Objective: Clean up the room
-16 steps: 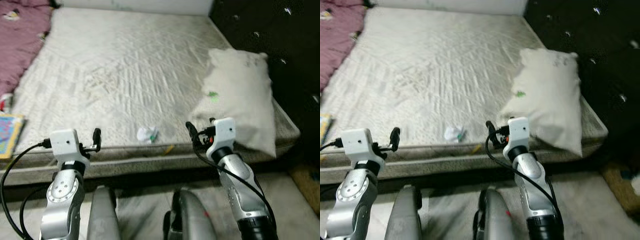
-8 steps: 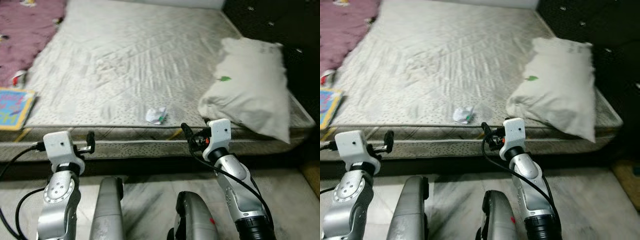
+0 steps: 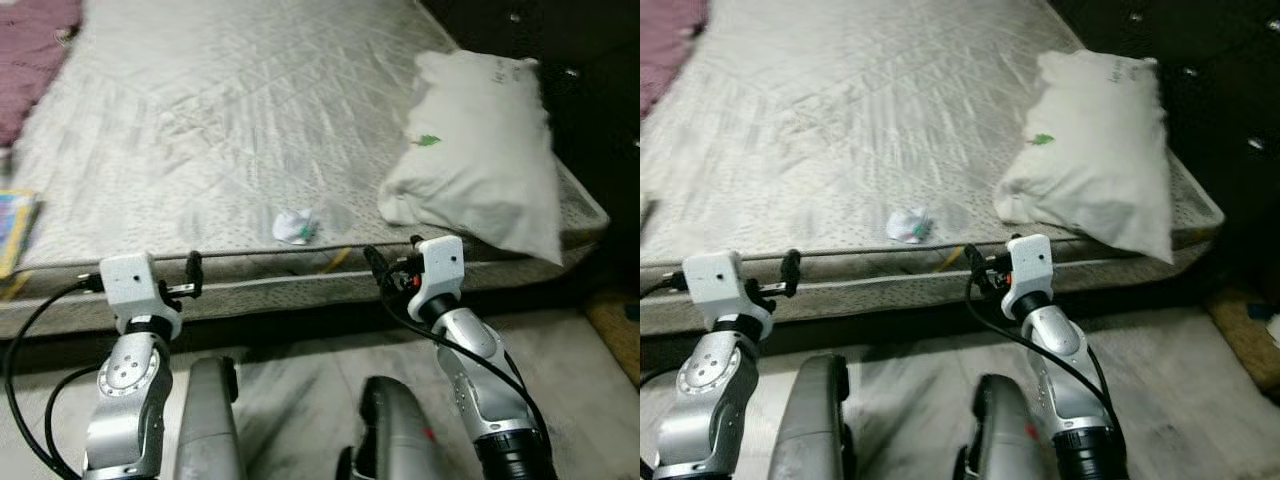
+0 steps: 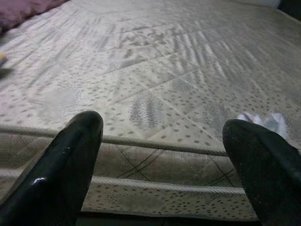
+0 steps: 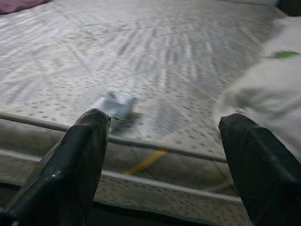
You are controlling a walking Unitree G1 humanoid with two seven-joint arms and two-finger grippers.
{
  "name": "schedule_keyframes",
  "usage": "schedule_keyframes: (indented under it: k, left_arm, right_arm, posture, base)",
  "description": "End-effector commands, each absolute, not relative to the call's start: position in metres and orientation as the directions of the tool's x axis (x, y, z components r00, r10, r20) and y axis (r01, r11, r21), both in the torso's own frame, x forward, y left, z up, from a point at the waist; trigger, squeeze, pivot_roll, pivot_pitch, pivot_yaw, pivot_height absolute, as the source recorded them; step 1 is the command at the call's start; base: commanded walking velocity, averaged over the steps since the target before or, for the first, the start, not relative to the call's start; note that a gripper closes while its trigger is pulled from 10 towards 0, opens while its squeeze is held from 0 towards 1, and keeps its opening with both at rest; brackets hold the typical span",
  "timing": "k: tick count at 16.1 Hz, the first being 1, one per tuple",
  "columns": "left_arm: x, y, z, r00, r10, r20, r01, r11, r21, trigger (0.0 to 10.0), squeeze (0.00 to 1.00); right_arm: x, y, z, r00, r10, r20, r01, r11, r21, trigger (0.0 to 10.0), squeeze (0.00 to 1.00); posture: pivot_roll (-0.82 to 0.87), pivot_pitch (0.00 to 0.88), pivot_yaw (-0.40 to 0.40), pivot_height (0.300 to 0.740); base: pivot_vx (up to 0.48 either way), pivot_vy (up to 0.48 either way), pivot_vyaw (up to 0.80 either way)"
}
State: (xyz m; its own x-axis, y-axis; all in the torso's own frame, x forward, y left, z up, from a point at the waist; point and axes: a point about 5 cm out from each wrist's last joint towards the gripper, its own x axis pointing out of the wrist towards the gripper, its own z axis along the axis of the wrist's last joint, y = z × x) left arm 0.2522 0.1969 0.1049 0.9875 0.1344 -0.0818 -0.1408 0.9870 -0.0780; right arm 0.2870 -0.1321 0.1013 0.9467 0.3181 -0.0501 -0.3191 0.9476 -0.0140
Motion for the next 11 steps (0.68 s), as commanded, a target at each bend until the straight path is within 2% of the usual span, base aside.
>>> schedule_keyframes:
  k: [1,7,10,11]
  left_arm:
    - [0.2514,0.1967,0.1041,0.989,0.125,-0.081,-0.131,0.988,-0.081,10.0,0.0]
    - [0.2532,0.1955,0.1037,0.991,0.113,-0.077,-0.12,0.989,-0.09,10.0,0.0]
    - [0.254,0.1946,0.1036,0.991,0.107,-0.076,-0.114,0.989,-0.092,10.0,0.0]
    - [0.2543,0.1944,0.1035,0.992,0.104,-0.075,-0.111,0.99,-0.092,10.0,0.0]
  right_arm:
    - [0.2879,-0.1305,0.1045,0.943,0.332,-0.035,-0.333,0.943,-0.025,10.0,0.0]
    - [0.2887,-0.129,0.1037,0.936,0.349,-0.037,-0.35,0.936,-0.028,10.0,0.0]
    - [0.2891,-0.1279,0.1033,0.934,0.356,-0.036,-0.357,0.933,-0.03,10.0,0.0]
    - [0.2894,-0.1279,0.1032,0.933,0.357,-0.037,-0.358,0.933,-0.029,10.0,0.0]
  posture:
    - [0.03,0.116,-0.099,0.586]
    - [0.03,0.105,-0.1,0.586]
    - [0.03,0.098,-0.1,0.586]
    - [0.03,0.097,-0.1,0.586]
  base:
    - [0.0,0.0,0.64]
    - [0.289,0.0,0.0]
    - [0.296,0.0,0.73]
    - [0.319,0.0,0.0]
